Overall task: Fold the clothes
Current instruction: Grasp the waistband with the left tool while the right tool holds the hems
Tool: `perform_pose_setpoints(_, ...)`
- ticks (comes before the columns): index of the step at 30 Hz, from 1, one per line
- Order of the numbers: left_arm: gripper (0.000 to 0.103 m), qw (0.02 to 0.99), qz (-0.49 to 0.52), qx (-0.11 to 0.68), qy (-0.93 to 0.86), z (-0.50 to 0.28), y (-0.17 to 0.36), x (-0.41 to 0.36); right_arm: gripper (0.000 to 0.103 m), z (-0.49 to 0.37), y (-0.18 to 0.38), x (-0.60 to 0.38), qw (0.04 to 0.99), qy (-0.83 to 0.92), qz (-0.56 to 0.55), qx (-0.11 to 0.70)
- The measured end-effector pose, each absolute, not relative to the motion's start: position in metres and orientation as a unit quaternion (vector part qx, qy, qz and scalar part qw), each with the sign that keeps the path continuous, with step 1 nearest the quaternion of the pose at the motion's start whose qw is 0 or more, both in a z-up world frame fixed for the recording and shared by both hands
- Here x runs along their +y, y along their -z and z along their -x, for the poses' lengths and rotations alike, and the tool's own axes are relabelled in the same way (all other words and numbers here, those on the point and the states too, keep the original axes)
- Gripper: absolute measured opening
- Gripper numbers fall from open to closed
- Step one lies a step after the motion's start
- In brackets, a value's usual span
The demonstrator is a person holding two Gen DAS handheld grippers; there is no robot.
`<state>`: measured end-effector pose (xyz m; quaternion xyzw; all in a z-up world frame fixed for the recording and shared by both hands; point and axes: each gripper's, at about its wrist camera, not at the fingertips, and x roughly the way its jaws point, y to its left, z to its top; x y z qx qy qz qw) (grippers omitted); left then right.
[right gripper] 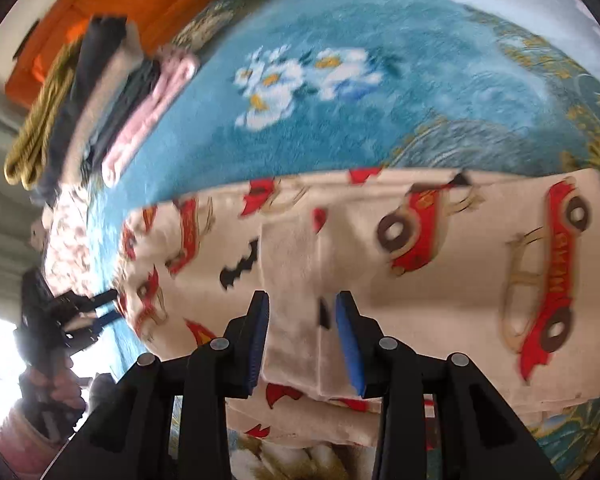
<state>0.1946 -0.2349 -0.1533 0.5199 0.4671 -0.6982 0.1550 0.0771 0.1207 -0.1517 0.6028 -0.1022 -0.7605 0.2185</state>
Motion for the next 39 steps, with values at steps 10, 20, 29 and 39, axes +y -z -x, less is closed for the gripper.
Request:
perform_pose_setpoints(10, 0.047, 0.115, -0.463, 0.519, 0.709, -0.198, 0.163, -0.244, 0.037, -0.073, 0.144, 0.159, 0.169, 0.767, -0.605, -0.129)
perform_pose_setpoints(20, 0.030, 0.109, -0.435, 0.595, 0.667, -0.220, 0.175, -0.262, 0.037, -0.073, 0.142, 0.155, 0.174, 0.767, -0.605, -0.128)
perform_pose_setpoints(29, 0.047, 0.075, -0.408, 0.626, 0.660, -0.219, 0.183, -0.255, 0.037, -0.076, 0.148, 0.157, 0.171, 0.761, -0.612, -0.130)
perform_pose_setpoints(39, 0.026, 0.095, -0.413, 0.610, 0.670, -0.204, 0.180, -0.253, 0.037, -0.067, 0.137, 0.156, 0.164, 0.769, -0.607, -0.120)
